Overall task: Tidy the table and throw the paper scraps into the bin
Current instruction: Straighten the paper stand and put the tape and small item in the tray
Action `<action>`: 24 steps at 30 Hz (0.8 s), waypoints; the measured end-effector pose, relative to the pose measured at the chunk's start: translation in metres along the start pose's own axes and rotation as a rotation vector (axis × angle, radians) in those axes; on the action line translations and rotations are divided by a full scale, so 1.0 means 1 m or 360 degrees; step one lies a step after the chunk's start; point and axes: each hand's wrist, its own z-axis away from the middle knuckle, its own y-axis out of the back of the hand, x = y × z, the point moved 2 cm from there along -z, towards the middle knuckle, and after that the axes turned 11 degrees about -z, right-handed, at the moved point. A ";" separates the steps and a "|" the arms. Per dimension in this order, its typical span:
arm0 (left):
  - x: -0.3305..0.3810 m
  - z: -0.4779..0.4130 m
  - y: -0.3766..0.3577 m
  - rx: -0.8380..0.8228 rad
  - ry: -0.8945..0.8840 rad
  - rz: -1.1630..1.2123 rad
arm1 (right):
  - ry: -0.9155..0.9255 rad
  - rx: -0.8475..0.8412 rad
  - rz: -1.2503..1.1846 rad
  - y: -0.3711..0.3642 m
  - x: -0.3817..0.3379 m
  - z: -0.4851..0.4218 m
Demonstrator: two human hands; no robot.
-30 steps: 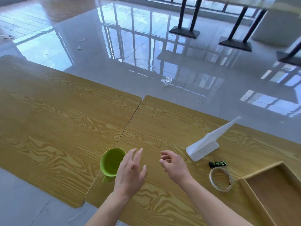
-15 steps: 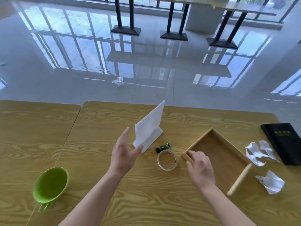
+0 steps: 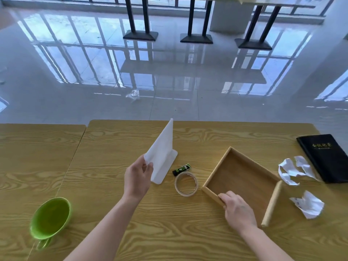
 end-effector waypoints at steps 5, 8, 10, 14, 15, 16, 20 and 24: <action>-0.011 0.021 0.005 0.0019 -0.0081 0.0028 | 0.0041 -0.0035 0.0048 -0.012 0.005 0.031; -0.012 0.028 0.006 0.0030 -0.0105 0.0070 | 0.0099 -0.0054 0.0070 -0.016 -0.003 0.032; -0.013 0.030 0.008 0.0028 -0.0120 0.0074 | 0.0142 -0.0050 0.0087 -0.018 -0.012 0.028; -0.019 0.032 0.017 0.0069 -0.0128 0.0033 | 0.0216 -0.0053 0.0125 -0.022 -0.030 0.018; -0.021 0.033 0.019 0.0083 -0.0130 0.0031 | 0.0243 -0.0057 0.0138 -0.024 -0.035 0.016; -0.023 0.033 0.022 0.0099 -0.0124 0.0036 | 0.0274 -0.0064 0.0144 -0.025 -0.040 0.013; -0.037 0.034 0.035 0.0197 -0.0068 0.0010 | 0.0373 -0.0098 0.0168 -0.030 -0.061 0.003; -0.050 0.036 0.049 0.0254 -0.0008 0.0016 | 0.0452 -0.0126 0.0176 -0.037 -0.080 -0.005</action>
